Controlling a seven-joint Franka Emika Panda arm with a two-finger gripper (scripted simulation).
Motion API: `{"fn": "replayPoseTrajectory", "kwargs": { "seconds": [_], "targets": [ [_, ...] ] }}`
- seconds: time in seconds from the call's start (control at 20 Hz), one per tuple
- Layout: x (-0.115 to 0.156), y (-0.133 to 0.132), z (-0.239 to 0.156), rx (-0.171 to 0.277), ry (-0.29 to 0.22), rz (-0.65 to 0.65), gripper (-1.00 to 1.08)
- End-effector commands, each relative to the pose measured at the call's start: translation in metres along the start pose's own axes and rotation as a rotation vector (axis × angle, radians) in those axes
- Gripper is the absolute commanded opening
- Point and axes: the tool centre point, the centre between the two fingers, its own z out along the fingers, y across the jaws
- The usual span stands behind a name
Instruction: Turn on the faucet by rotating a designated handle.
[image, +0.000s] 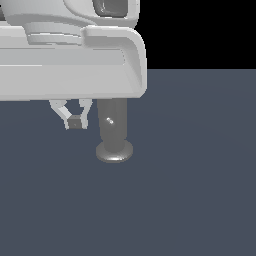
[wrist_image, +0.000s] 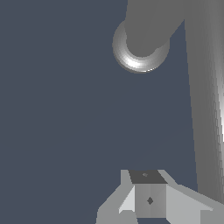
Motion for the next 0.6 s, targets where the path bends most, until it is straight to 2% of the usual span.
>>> {"fn": "replayPoseTrajectory", "kwargs": {
  "seconds": [0.0,0.55],
  "targets": [
    [0.0,0.0,0.0,0.0,0.0,0.0,-1.0],
    [0.008,0.05,0.0,0.0,0.0,0.0,-1.0]
  ]
}}
